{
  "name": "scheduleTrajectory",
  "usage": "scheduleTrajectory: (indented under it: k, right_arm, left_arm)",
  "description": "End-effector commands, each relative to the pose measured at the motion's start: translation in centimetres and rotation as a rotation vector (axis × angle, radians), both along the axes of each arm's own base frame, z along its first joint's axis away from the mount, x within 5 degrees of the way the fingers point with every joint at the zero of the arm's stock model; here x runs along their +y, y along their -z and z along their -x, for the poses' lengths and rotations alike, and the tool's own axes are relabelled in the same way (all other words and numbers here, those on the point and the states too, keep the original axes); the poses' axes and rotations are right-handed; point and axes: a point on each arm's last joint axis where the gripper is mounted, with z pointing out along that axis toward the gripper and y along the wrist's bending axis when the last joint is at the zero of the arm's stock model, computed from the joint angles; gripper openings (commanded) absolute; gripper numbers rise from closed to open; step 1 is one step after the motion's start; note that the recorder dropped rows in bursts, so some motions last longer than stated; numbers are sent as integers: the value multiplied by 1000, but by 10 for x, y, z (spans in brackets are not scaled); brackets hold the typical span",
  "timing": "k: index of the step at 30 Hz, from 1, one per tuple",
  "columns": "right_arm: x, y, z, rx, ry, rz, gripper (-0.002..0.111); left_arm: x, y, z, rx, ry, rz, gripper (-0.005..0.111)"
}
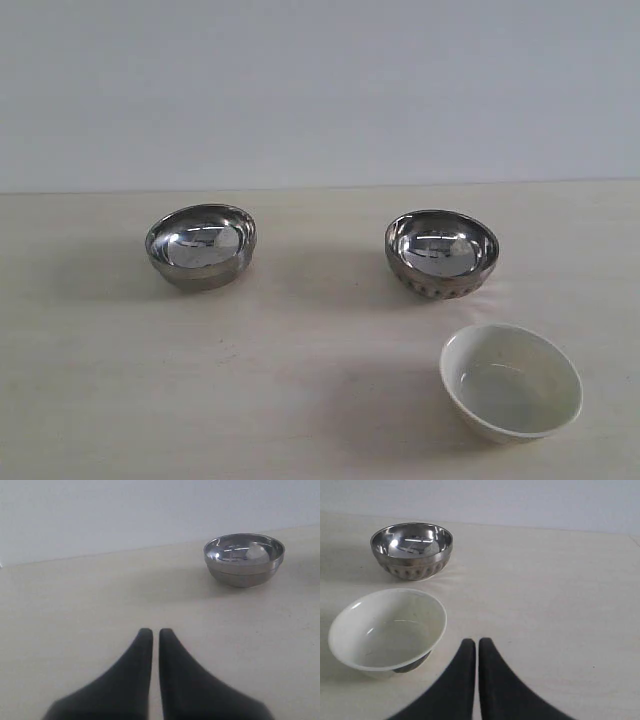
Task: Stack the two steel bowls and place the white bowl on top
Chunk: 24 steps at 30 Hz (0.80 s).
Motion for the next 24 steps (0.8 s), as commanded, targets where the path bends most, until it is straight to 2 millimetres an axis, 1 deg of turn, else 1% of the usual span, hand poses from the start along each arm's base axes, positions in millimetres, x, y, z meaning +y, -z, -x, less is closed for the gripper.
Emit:
scheduleTrajectory:
  k: [1, 12, 14, 16, 24]
  right_arm:
    - [0, -1, 0, -12, -1, 7, 0]
    - [0, -1, 0, -12, -1, 7, 0]
    - [0, -1, 0, -12, -1, 7, 0]
    - [0, -1, 0, -12, -1, 7, 0]
    - [0, -1, 0, -12, -1, 7, 0]
  left_arm:
    - [0, 1, 0, -2, 0, 8, 4]
    - [0, 1, 0, -2, 0, 8, 4]
    - [0, 0, 0, -6, 3, -18, 4]
    - [0, -3, -1, -43, 8, -61, 4]
    - [-1, -28, -2, -324, 10, -61, 4]
